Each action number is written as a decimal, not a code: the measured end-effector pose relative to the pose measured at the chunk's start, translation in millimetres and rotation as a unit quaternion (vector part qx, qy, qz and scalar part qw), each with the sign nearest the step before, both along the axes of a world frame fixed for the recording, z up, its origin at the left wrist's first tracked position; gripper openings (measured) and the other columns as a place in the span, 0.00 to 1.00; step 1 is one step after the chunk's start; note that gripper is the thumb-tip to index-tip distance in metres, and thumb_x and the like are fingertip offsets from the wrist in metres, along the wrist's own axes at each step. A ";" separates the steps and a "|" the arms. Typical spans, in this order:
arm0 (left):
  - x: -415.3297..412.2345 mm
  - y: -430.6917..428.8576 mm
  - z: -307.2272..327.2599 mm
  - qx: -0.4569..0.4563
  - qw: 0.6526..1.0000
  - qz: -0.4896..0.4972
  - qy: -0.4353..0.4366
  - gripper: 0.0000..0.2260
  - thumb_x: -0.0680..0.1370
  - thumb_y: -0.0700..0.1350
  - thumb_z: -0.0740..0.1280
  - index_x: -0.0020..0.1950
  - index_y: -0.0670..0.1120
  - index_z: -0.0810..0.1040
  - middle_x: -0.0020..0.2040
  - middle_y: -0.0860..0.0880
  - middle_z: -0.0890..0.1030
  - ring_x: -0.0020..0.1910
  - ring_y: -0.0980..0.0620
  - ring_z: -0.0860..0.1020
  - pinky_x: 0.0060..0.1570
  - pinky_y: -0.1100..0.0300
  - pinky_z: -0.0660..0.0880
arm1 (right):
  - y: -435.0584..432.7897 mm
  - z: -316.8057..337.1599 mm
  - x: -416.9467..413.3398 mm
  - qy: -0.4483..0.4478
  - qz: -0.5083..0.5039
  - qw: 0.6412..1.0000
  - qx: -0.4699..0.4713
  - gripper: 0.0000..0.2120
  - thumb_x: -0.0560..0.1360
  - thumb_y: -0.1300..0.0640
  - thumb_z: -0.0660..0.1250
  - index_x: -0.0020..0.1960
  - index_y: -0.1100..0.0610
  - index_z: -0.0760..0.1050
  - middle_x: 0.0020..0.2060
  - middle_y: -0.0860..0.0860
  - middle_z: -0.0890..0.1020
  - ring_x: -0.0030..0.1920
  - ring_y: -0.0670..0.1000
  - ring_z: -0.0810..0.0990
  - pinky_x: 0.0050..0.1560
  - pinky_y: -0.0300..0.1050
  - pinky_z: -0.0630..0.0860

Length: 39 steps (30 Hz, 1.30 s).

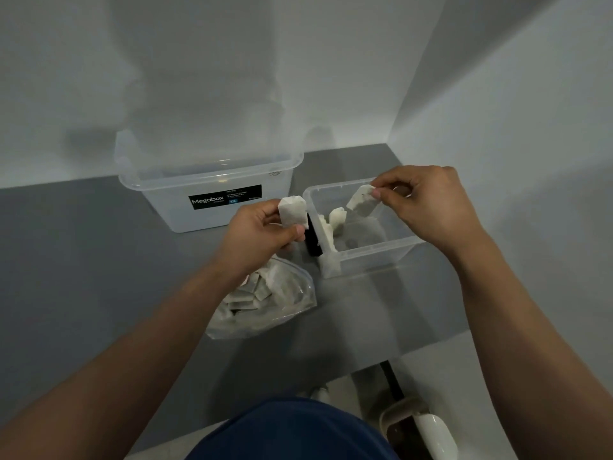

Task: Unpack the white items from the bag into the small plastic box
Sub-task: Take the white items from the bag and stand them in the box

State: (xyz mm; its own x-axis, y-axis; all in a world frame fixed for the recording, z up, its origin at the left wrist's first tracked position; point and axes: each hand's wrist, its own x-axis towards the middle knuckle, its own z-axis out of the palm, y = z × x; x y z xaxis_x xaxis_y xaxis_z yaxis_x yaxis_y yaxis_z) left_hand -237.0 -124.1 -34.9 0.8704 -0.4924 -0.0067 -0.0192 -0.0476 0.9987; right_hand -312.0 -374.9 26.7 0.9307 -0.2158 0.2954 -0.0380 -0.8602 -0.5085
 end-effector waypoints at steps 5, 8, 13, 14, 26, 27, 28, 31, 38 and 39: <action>0.8 -20.8 6.4 0.038 0.999 -0.019 0.000 0.10 0.76 0.39 0.72 0.57 0.46 0.82 0.47 0.46 0.86 0.45 0.48 0.85 0.44 0.58 0.82 | -35.9 -28.7 24.9 0.055 0.024 0.997 -0.053 0.06 0.77 0.58 0.71 0.52 0.53 0.86 0.46 0.47 0.87 0.45 0.47 0.83 0.52 0.36 0.76; 1.8 -30.8 6.0 0.088 0.996 0.002 -0.030 0.10 0.76 0.42 0.72 0.57 0.48 0.80 0.45 0.50 0.86 0.43 0.52 0.85 0.42 0.60 0.82 | -51.0 -55.3 46.0 0.086 0.061 0.989 -0.103 0.06 0.77 0.59 0.71 0.50 0.55 0.86 0.46 0.51 0.86 0.47 0.52 0.83 0.51 0.39 0.73; 7.1 -41.1 -0.2 0.132 0.986 0.052 -0.087 0.07 0.75 0.43 0.74 0.52 0.48 0.82 0.44 0.50 0.86 0.41 0.55 0.85 0.41 0.57 0.83 | -55.5 -90.7 84.3 0.198 0.123 0.963 -0.139 0.07 0.77 0.55 0.70 0.52 0.52 0.86 0.49 0.48 0.86 0.49 0.51 0.83 0.52 0.46 0.79; 8.4 -42.3 -2.0 0.128 0.986 0.058 -0.084 0.07 0.75 0.43 0.74 0.52 0.48 0.82 0.45 0.49 0.85 0.42 0.54 0.85 0.42 0.56 0.83 | -54.0 -96.0 91.7 0.214 0.133 0.957 -0.143 0.07 0.77 0.55 0.71 0.53 0.51 0.86 0.50 0.49 0.86 0.50 0.51 0.83 0.53 0.47 0.79; 11.7 -56.2 -11.8 0.148 0.987 0.053 -0.047 0.06 0.73 0.41 0.76 0.49 0.47 0.84 0.42 0.50 0.86 0.41 0.50 0.85 0.45 0.53 0.83 | -55.1 -139.7 130.7 0.291 0.139 0.934 -0.155 0.05 0.77 0.59 0.70 0.51 0.55 0.84 0.46 0.56 0.85 0.46 0.56 0.83 0.49 0.47 0.79; 11.4 -57.2 -12.0 0.150 0.986 0.051 -0.047 0.06 0.73 0.41 0.76 0.49 0.48 0.84 0.42 0.50 0.86 0.41 0.51 0.85 0.43 0.58 0.83 | -55.7 -141.0 131.5 0.286 0.138 0.935 -0.159 0.05 0.78 0.58 0.69 0.50 0.55 0.84 0.45 0.56 0.85 0.45 0.56 0.82 0.48 0.46 0.78; 11.0 -58.4 -12.2 0.153 0.986 0.050 -0.050 0.06 0.73 0.41 0.76 0.49 0.48 0.85 0.42 0.51 0.86 0.41 0.52 0.85 0.41 0.62 0.81 | -55.9 -141.7 131.7 0.279 0.136 0.937 -0.160 0.05 0.78 0.57 0.69 0.50 0.54 0.84 0.45 0.55 0.85 0.45 0.56 0.82 0.48 0.46 0.78; 11.4 -60.5 -12.8 0.174 0.982 0.049 -0.064 0.07 0.72 0.44 0.77 0.49 0.49 0.85 0.41 0.52 0.86 0.40 0.52 0.85 0.42 0.62 0.82 | -54.6 -144.5 131.4 0.271 0.130 0.941 -0.153 0.06 0.79 0.55 0.69 0.53 0.53 0.84 0.46 0.54 0.85 0.46 0.55 0.82 0.53 0.49 0.79; 19.2 -64.6 -20.5 0.181 0.982 0.034 -0.047 0.08 0.72 0.46 0.77 0.50 0.49 0.85 0.42 0.51 0.86 0.41 0.53 0.85 0.47 0.51 0.83 | -56.4 -128.7 121.4 0.222 0.094 0.960 -0.140 0.08 0.80 0.54 0.68 0.57 0.53 0.83 0.46 0.51 0.84 0.46 0.53 0.82 0.49 0.46 0.78; 19.5 -65.6 -20.8 0.182 0.982 0.030 -0.048 0.08 0.72 0.45 0.77 0.50 0.48 0.85 0.42 0.51 0.86 0.41 0.53 0.85 0.47 0.52 0.83 | -57.4 -119.8 116.2 0.179 0.076 0.975 -0.107 0.08 0.80 0.53 0.68 0.55 0.52 0.83 0.45 0.50 0.85 0.45 0.51 0.83 0.49 0.45 0.78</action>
State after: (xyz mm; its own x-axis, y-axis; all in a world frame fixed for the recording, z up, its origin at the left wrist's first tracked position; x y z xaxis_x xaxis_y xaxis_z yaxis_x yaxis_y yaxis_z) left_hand -217.5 -189.6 -55.7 0.9029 -0.4207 -0.0881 -0.0995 -0.4040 0.9093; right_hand -195.7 -432.3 -93.1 0.9989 -0.0367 -0.0309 -0.0441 -0.9549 -0.2936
